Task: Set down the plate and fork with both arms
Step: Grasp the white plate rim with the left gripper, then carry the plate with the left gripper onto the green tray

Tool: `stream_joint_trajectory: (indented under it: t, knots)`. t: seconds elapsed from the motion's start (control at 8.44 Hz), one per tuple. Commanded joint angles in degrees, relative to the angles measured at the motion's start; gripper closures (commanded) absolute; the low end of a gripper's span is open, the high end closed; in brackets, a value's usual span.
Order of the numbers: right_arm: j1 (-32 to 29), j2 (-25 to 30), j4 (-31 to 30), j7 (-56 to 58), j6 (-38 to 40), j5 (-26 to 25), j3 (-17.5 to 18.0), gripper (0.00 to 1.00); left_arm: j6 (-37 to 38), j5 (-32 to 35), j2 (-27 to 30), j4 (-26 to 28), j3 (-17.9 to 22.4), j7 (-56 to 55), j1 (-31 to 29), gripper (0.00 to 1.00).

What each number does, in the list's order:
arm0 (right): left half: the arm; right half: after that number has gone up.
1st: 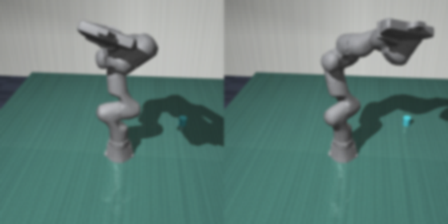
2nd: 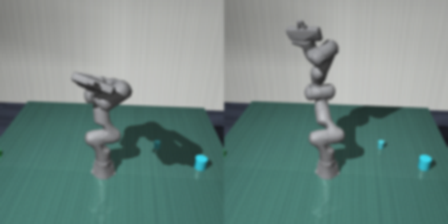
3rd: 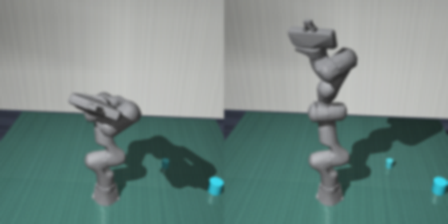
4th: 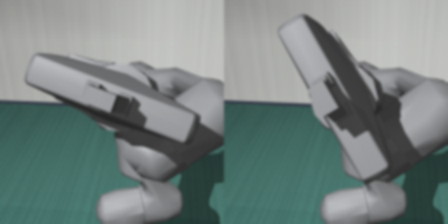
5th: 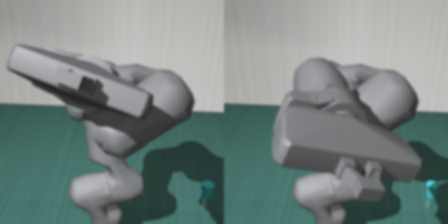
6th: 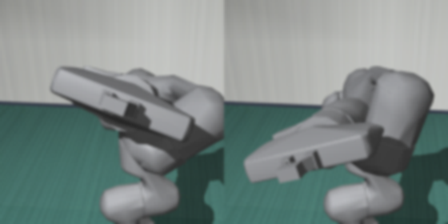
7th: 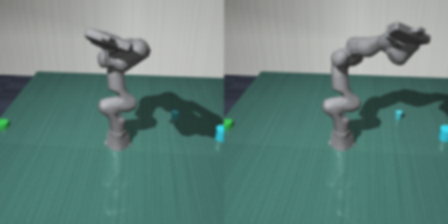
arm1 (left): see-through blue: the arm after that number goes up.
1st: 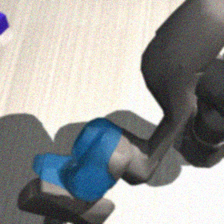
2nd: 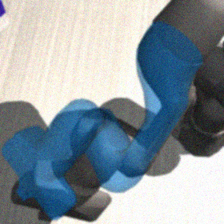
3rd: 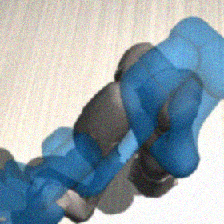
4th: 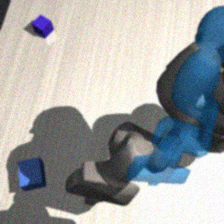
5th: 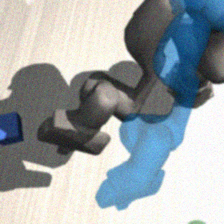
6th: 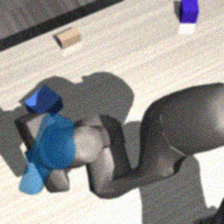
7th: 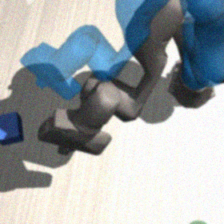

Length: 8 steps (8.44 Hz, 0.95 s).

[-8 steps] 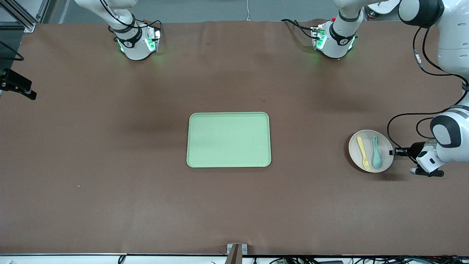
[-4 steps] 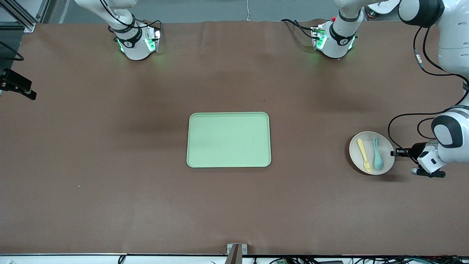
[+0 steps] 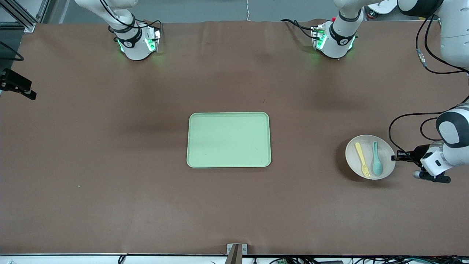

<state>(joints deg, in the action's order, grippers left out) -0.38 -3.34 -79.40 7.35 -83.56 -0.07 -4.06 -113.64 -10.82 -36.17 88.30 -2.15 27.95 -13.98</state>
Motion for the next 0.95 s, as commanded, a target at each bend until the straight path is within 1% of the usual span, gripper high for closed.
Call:
stream_joint_trajectory:
  t: [0.0,0.12,0.24,0.36,0.47,0.71,0.83]
  knots:
    - [-0.06,0.61,-0.75,-0.76,0.06,0.25,0.11,0.00,1.85,-0.79,0.57,-1.81,-6.69,-6.98,0.27,1.00]
    - [-0.06,0.61,-0.84,-0.76,-0.03,0.25,0.11,0.00,1.85,-0.79,0.57,-2.42,-11.69,-12.78,0.36,1.00]
    - [-0.06,0.61,-0.84,-0.76,-0.11,0.25,0.11,0.00,1.85,-0.70,0.40,-2.69,-15.83,-20.32,0.53,1.00]
    - [-0.06,0.61,-0.84,-0.76,-0.12,0.25,0.11,0.00,1.76,-0.70,0.14,-2.69,-19.35,-26.48,0.97,1.00]
    - [-0.06,0.61,-0.84,-0.76,-0.12,0.25,0.11,0.00,1.76,-0.70,-0.39,-2.69,-22.00,-31.51,2.80,1.00]
    - [-0.06,0.61,-0.84,-0.76,-0.12,0.25,0.11,0.00,1.32,-1.39,-1.09,-2.69,-22.11,-38.91,9.73,1.00]
    - [0.03,0.61,-0.84,-0.76,-0.20,0.25,0.11,0.00,1.06,-1.49,-1.71,-2.60,-22.11,-40.16,12.03,1.00]
